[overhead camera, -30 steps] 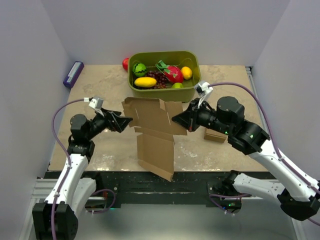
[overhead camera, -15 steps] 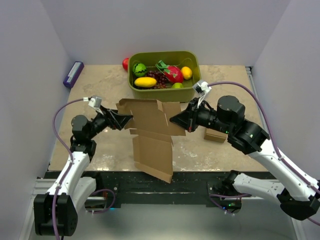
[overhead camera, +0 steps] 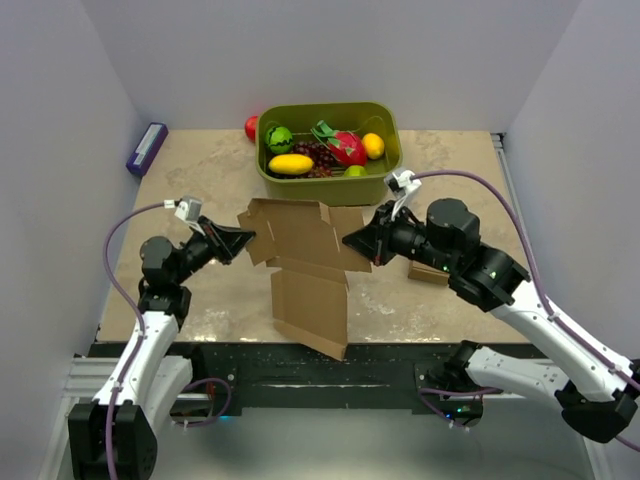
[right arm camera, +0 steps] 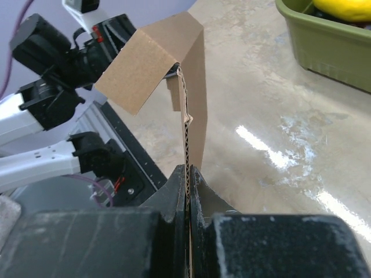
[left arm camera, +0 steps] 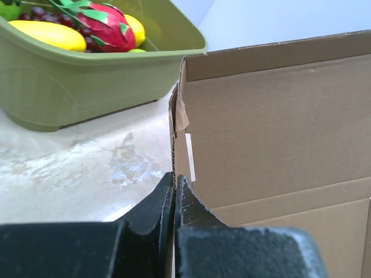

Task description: Fold the paper box

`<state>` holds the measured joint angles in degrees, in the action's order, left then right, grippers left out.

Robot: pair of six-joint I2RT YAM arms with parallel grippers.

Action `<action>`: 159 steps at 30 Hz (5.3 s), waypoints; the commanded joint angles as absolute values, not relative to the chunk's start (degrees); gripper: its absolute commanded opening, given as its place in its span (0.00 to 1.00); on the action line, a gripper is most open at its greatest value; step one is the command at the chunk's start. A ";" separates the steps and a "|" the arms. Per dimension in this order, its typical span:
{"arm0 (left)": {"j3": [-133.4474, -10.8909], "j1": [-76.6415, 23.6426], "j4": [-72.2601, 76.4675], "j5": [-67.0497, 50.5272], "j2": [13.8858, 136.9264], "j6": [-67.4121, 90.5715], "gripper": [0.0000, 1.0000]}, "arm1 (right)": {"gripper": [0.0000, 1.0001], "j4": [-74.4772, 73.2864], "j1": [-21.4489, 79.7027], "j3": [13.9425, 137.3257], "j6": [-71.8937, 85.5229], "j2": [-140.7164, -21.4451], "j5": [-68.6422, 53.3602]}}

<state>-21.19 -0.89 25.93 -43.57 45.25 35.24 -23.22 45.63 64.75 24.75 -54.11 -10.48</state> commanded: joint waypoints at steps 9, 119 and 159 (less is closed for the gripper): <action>-28.12 -0.97 7.65 -35.34 43.42 18.99 0.00 | 0.72 -15.57 45.44 54.50 34.87 -56.43 10.37; -18.02 -29.53 16.52 -16.17 40.08 21.00 0.00 | 0.47 0.88 56.16 64.42 12.57 -87.37 33.66; -27.07 -29.53 5.54 -4.93 47.11 32.78 0.00 | 0.68 -9.74 71.81 65.21 36.82 -98.52 34.01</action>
<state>-24.69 -29.26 4.23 -4.54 48.56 32.12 -6.94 71.61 62.54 35.57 -97.67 30.52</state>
